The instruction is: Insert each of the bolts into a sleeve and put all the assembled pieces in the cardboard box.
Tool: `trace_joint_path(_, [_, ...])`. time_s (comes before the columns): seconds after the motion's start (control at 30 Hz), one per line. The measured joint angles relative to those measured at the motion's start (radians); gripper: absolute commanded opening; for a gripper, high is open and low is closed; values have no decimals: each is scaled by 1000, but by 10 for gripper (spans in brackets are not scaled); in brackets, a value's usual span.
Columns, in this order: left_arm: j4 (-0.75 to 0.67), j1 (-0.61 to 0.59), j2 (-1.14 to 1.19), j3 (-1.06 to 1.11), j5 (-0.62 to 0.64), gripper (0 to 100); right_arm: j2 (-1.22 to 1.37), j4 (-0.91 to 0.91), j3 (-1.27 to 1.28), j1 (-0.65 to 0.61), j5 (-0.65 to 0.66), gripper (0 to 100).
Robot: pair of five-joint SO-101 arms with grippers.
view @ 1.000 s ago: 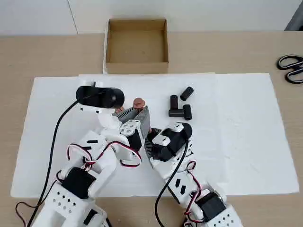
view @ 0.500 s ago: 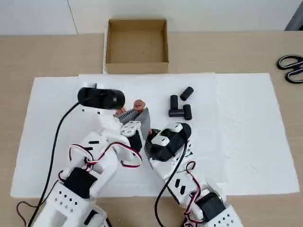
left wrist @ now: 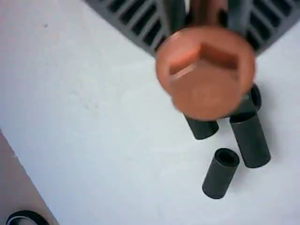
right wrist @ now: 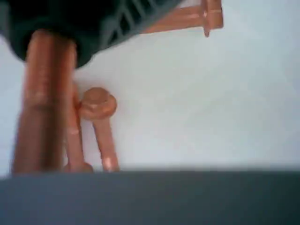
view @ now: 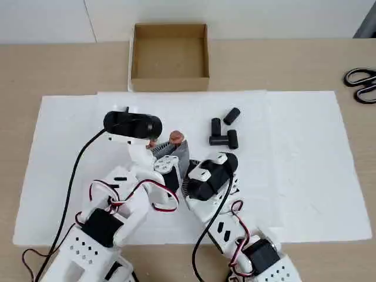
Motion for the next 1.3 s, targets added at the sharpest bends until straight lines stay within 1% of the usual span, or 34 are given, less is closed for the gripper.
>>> trace_joint_path(0.27, [49, 28, -2, 0, -6, 6, 0, 0, 0, 0, 0, 5])
trace_joint_path(0.53, [51, 57, 0, 60, -9, 6, 0, 0, 0, -2, 0, 5])
trace_joint_path(0.73, [51, 57, -2, 71, -20, 8, 0, 0, 0, -2, 0, 5])
trace_joint_path(0.8, [49, 57, -2, 71, -20, 34, 0, 0, 0, -2, 0, 5])
trace_joint_path(0.9, [49, 57, -2, 71, -20, 151, 0, 0, 0, -2, 0, 5])
trace_joint_path(0.97, [49, 57, -2, 71, -14, 205, 0, 0, 0, 2, 0, 5])
trace_joint_path(1.2, [74, 58, -2, 71, -18, 216, 2, 0, 2, 0, 0, 5])
trace_joint_path(1.3, [117, 49, -3, 44, -18, 217, 2, 0, 2, 2, 0, 5])
